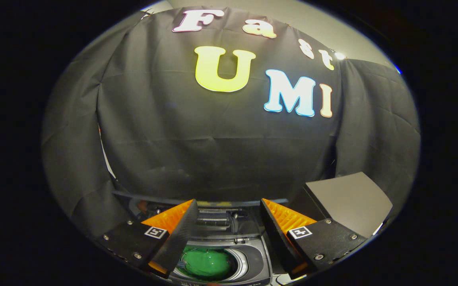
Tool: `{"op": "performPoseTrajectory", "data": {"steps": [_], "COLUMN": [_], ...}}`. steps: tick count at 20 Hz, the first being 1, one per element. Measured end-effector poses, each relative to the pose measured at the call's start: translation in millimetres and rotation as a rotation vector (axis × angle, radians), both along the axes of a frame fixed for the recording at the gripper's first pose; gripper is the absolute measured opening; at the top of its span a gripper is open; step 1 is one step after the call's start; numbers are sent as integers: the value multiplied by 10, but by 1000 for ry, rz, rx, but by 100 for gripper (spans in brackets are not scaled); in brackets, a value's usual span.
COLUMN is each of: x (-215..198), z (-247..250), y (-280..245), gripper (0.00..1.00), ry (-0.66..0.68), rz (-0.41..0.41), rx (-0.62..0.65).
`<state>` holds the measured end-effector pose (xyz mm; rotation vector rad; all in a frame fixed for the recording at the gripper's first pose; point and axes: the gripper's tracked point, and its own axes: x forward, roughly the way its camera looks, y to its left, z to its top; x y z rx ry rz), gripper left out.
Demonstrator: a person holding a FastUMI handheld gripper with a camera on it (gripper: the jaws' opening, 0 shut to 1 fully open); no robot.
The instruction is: Put the clothes into the washing machine and then close the washing machine lid.
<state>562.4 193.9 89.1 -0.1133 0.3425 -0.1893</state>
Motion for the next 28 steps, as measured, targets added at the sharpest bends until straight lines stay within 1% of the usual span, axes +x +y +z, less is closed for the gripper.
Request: {"op": "performPoseTrajectory", "data": {"steps": [3,6,14,18,22,25,27,28], "x": [260,496,920,998,1044,1054,1038,1075], "z": [129,151,-224,-524,-721,-776,-866,-800], "y": [-42,-26,-46,-52,-18,-7,44,62], "gripper": [96,96,96,96,96,96,95,94], "ry": [-3,9,109,173,215,212,218,182], "rz": [-4,8,33,38,65,73,76,80], "rx": [13,17,15,13,30,72,153,157]}}
